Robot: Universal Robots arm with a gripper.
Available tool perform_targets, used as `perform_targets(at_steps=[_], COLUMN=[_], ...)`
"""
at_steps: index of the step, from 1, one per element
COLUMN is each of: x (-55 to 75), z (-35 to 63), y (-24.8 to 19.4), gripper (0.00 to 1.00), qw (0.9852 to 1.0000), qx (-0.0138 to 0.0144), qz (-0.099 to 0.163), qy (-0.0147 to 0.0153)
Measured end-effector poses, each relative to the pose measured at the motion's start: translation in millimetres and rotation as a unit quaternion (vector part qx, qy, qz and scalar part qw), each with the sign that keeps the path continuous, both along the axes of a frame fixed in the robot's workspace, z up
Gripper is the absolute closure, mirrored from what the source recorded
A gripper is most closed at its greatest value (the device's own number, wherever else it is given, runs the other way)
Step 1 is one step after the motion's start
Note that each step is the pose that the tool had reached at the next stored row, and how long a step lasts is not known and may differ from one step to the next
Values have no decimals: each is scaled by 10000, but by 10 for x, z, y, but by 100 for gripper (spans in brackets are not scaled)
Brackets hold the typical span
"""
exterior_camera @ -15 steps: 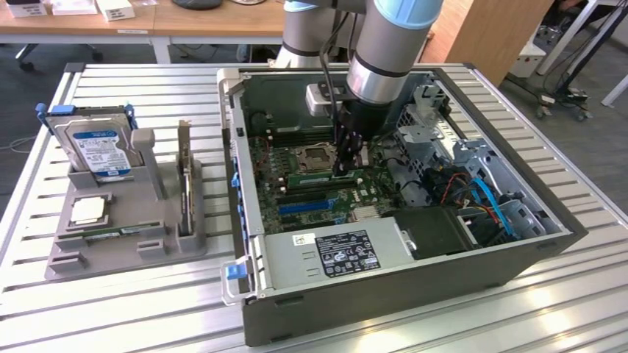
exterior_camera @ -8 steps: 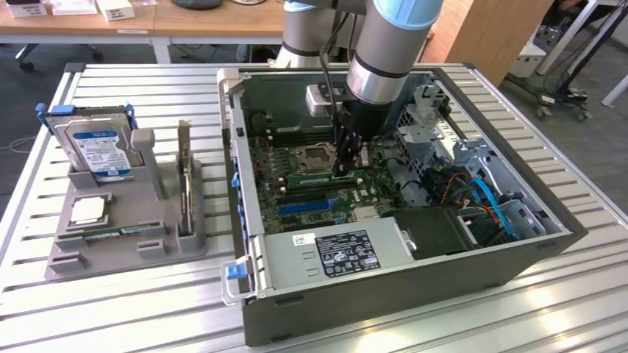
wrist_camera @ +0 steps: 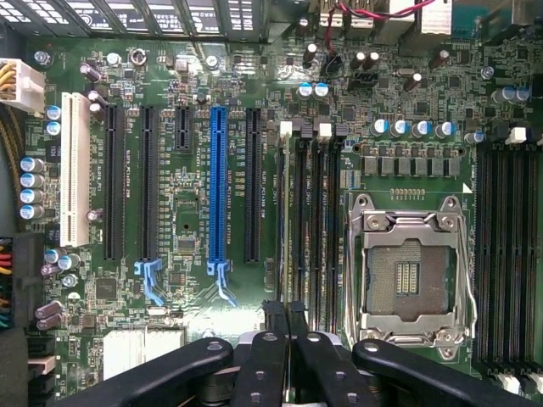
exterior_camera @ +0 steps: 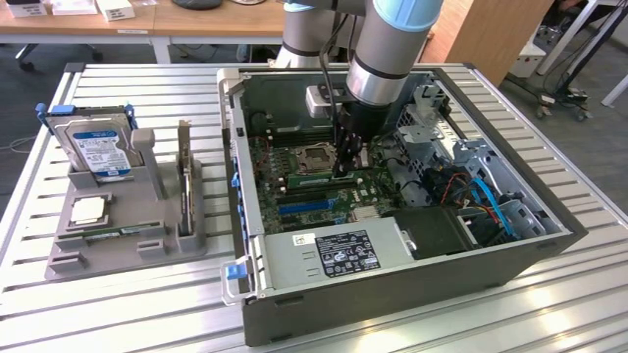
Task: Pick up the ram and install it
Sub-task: 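Insert the ram into the slot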
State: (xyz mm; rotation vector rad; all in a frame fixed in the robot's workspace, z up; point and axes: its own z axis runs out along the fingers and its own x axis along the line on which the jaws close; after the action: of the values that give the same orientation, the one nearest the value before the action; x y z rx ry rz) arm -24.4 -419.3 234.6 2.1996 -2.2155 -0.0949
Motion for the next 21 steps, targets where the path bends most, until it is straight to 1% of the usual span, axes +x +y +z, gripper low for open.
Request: perform_targets(at_steps=[21], x=[0], z=[-12], y=[2], gripper=[89], qw=[10000], qx=[0], qz=[0], qy=[0])
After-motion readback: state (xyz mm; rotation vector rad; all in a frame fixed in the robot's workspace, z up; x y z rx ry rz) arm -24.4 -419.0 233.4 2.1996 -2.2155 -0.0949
